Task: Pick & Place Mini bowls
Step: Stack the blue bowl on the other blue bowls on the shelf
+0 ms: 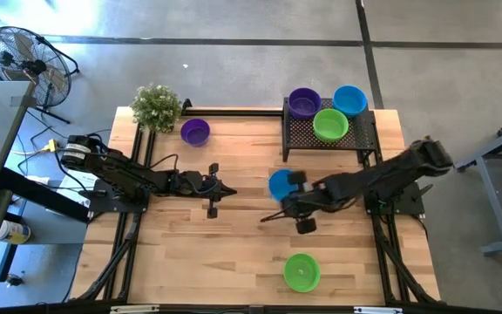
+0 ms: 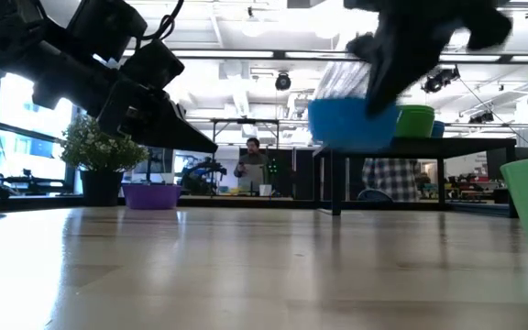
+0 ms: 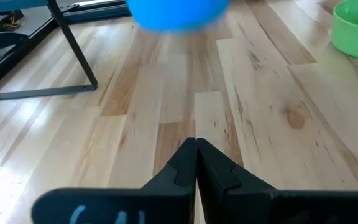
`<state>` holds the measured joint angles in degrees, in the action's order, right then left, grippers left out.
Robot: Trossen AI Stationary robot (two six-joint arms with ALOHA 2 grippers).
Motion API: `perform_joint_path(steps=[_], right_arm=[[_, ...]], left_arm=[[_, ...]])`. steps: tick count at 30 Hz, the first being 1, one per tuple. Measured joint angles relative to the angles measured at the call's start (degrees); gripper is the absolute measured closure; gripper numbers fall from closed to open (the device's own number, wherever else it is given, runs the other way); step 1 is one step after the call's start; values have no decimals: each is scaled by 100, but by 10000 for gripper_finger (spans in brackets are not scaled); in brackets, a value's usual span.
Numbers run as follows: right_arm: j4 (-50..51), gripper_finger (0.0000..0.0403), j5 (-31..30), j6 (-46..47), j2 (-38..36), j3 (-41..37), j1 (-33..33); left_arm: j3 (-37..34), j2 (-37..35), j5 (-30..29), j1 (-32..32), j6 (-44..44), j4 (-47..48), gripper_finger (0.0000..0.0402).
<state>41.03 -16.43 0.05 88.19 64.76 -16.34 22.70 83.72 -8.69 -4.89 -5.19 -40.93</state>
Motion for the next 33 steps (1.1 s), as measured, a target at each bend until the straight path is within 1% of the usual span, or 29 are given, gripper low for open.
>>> perform_joint_path(steps=[3,6,8,10,13,16,21,22,24,27,29,31,33], right_arm=[[906,399,-436,581,-620,351,57],[1906,395,-980,1116,-1082,984,307],[2399,396,-1341,1242,-1317,1459,539],[2697,400,-1573,1246,-1479,1937,893],[2936,400,-1591,1078,-1585,2459,1742],[2982,397,-1200,497,-1571,2645,2792],[2995,400,47,-328,-1565,2337,4557],[3005,401,198,-407,-1556,2269,4859],[3022,399,308,-534,-1556,2188,5391],[2994,396,370,-747,-1577,2069,6004],[2948,396,558,-890,-1563,1990,6321],[2864,399,780,-1000,-1560,1919,6521],[2789,400,854,-1072,-1568,1813,6640]], left_arm=[[0,0,0,0,0,0,402],[0,0,2,0,0,-2,402],[0,0,2,0,0,-2,402],[0,0,4,0,0,-2,402],[0,0,20,0,0,-4,402],[0,0,20,0,6,-2,402],[0,0,35,0,80,24,401],[0,0,35,0,93,24,401],[-2,0,35,0,94,9,401],[-2,0,33,0,94,-7,401],[-2,0,34,0,94,-7,401],[-2,2,33,0,94,-27,401],[-2,2,33,0,94,-146,401]])
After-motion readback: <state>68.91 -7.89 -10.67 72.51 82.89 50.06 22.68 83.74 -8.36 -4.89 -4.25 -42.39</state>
